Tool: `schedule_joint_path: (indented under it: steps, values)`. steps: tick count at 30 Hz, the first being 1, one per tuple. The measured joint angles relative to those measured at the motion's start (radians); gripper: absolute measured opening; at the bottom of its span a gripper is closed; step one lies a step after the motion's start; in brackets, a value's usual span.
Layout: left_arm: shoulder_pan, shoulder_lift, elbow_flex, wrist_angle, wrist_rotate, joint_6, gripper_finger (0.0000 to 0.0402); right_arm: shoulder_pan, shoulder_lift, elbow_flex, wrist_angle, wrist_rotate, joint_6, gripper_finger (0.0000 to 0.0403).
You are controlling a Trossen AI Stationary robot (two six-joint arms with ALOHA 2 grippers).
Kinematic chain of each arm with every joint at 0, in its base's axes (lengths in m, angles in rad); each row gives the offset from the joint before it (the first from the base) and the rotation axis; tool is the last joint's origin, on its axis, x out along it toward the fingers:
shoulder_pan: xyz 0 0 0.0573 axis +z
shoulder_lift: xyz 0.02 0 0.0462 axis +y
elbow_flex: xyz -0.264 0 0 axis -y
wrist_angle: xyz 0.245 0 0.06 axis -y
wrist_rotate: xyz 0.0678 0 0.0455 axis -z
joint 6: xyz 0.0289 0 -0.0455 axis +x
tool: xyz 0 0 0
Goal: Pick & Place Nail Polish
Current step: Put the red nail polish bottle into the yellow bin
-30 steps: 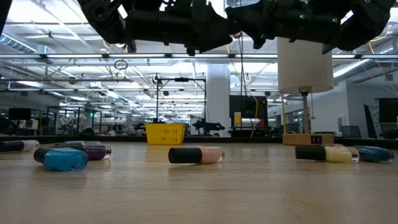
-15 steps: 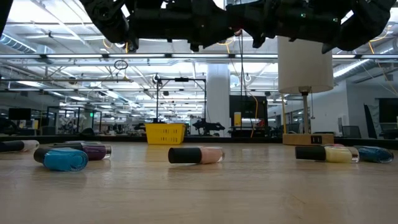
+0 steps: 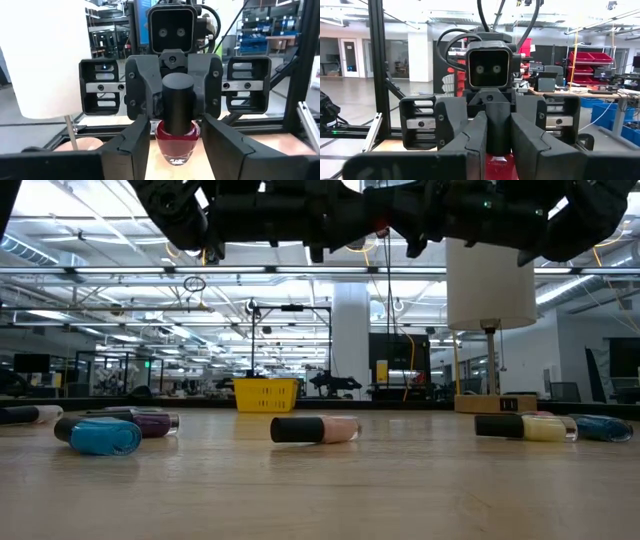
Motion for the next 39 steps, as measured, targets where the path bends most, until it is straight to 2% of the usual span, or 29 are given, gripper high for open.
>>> schedule_joint_path:
  steps: [3,10,15,26,32,39]
  values:
    - [0.012,0.018,0.000,-0.003,0.001,-0.027,0.0182,-0.001,0.000,0.000,0.006,0.003,-0.002,0.0049]
    - [0.017,0.085,0.037,0.036,-0.007,-0.017,0.0258,0.000,0.000,0.001,0.006,-0.001,-0.001,0.0049]
    - [0.017,0.120,0.070,0.031,-0.003,-0.001,0.0279,0.000,0.000,0.001,-0.002,-0.002,-0.002,0.0049]
    - [0.009,0.112,0.072,0.052,0.004,0.047,0.0277,0.000,0.000,0.001,-0.005,-0.001,-0.005,0.0049]
    - [0.009,0.112,0.072,0.060,0.055,0.053,0.0248,0.000,0.000,0.001,-0.005,-0.001,-0.005,0.0049]
    - [0.009,0.112,0.072,0.063,0.057,0.062,0.0214,0.000,0.000,0.001,-0.007,-0.001,-0.005,0.0049]
